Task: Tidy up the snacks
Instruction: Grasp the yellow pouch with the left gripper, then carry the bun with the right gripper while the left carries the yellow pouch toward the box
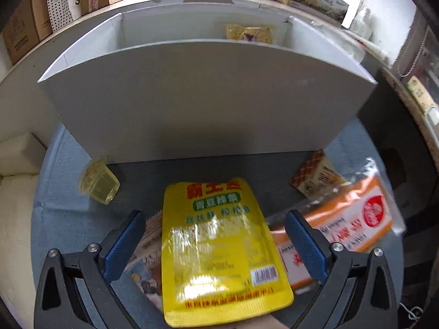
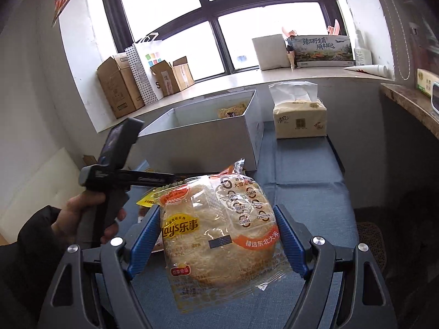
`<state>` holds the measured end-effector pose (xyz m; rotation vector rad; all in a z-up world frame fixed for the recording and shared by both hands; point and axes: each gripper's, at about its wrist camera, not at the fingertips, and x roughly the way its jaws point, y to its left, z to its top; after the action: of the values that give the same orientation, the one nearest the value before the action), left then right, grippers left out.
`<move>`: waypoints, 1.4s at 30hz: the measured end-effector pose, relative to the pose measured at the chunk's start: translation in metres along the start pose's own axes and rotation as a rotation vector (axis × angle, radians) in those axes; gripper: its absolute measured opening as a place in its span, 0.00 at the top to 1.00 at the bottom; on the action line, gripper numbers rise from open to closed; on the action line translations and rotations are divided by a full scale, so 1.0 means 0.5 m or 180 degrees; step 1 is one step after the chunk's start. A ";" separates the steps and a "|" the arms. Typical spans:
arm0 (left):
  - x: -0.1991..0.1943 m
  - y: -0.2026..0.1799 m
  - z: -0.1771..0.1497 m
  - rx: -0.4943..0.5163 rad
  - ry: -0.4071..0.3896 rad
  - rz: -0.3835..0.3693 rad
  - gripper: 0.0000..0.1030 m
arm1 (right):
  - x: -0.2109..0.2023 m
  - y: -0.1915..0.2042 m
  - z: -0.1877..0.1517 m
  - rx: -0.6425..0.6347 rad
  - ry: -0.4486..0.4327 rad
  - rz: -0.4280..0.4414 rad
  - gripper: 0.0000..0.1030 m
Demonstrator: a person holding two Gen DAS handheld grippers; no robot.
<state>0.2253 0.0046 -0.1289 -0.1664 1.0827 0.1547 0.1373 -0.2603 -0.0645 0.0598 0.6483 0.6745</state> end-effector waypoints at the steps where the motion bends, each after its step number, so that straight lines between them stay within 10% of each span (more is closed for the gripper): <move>1: 0.015 -0.005 0.005 0.0019 0.0039 0.0087 0.00 | 0.002 0.001 -0.001 -0.0016 0.0005 -0.0006 0.18; 7: 0.042 -0.004 0.003 0.0041 0.0056 0.0127 0.32 | 0.008 0.004 -0.011 -0.0041 0.0023 -0.0028 0.18; 13: -0.001 0.031 -0.018 0.0014 -0.0081 -0.0068 0.43 | 0.014 0.012 -0.014 -0.0059 0.0025 0.0007 0.18; 29: -0.325 0.110 -0.104 -0.0089 -0.1061 -0.0596 0.41 | 0.055 0.062 0.048 -0.0196 -0.0067 0.0131 0.18; 42: -0.347 0.141 0.121 -0.0008 -0.1356 -0.0534 0.40 | 0.209 0.057 0.295 -0.0069 -0.0157 0.0130 0.18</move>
<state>0.1830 0.0783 0.0485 -0.2147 0.6411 0.0369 0.2682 -0.1531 0.0049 0.0697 0.5934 0.7173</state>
